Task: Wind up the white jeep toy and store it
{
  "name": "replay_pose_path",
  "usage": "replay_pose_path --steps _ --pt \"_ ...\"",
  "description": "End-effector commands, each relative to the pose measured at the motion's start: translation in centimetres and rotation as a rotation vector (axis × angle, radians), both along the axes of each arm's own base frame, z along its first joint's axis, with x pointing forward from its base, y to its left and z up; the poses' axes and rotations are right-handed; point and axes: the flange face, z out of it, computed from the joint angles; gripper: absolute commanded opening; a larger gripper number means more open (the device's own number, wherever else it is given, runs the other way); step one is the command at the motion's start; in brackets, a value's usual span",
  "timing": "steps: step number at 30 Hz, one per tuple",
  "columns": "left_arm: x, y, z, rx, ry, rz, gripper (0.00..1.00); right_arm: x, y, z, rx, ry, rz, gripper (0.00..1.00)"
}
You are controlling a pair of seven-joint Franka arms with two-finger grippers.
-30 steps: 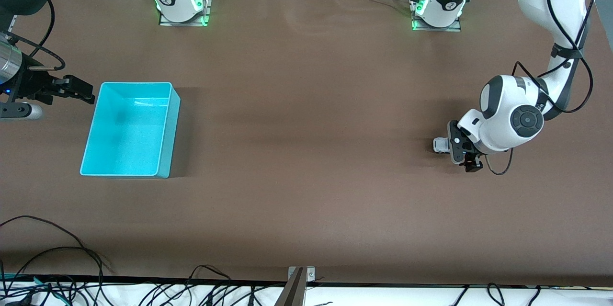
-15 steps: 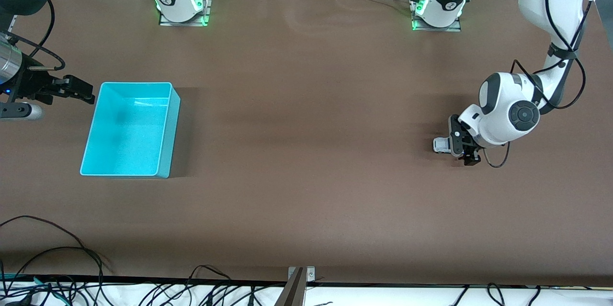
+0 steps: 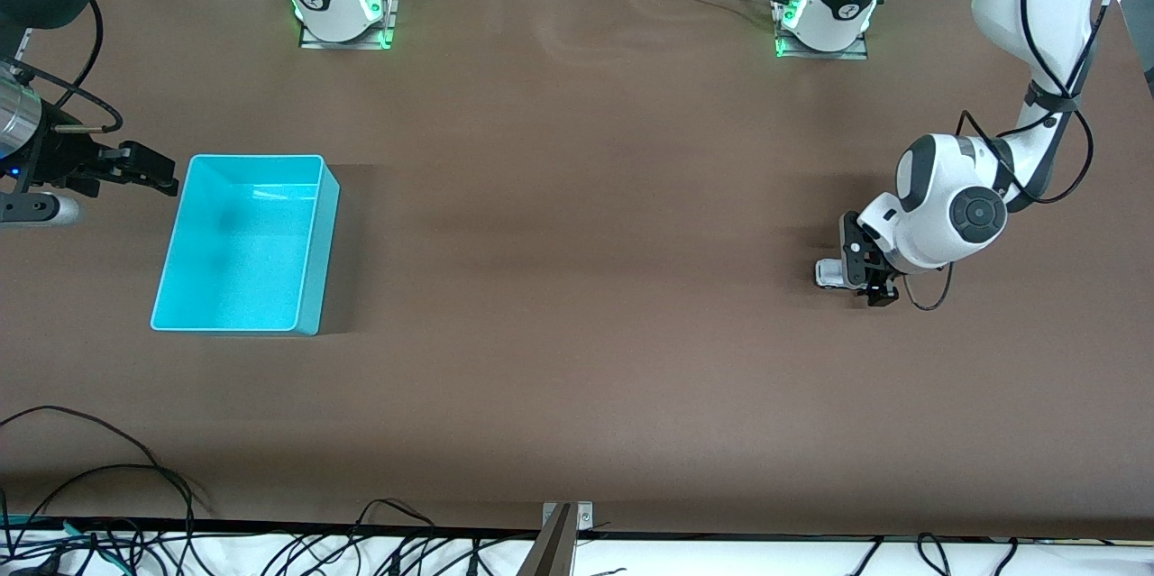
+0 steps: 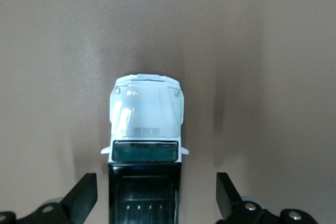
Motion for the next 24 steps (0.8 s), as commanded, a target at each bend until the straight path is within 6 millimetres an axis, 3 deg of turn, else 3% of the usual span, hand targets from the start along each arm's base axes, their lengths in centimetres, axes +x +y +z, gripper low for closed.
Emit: replay_pose_path --steps 1,5,6,10,14,20,24 --pt "-0.45 0.09 -0.44 0.001 -0.028 -0.059 1.00 -0.25 -0.04 0.17 0.020 -0.004 0.000 1.00" --pt "-0.36 0.08 -0.38 0.000 -0.036 -0.067 0.93 -0.21 -0.04 0.08 0.020 -0.003 0.000 1.00" --pt "-0.24 0.08 -0.27 0.001 -0.039 -0.070 0.87 -0.25 -0.04 0.17 0.020 -0.004 0.000 1.00" --pt "-0.12 -0.09 -0.16 0.000 -0.041 -0.101 0.42 -0.25 -0.04 0.17 0.020 -0.004 0.000 1.00" --pt "0.06 -0.09 0.00 0.001 -0.046 -0.107 0.19 -0.23 -0.04 0.19 0.020 -0.006 0.000 1.00" --pt "0.13 -0.61 0.01 0.001 -0.046 -0.112 0.04 -0.23 -0.04 0.19 0.020 -0.006 0.000 1.00" --pt "0.14 -0.44 0.01 0.001 -0.046 -0.106 0.01 -0.23 0.04 0.19 0.020 -0.006 0.002 1.00"
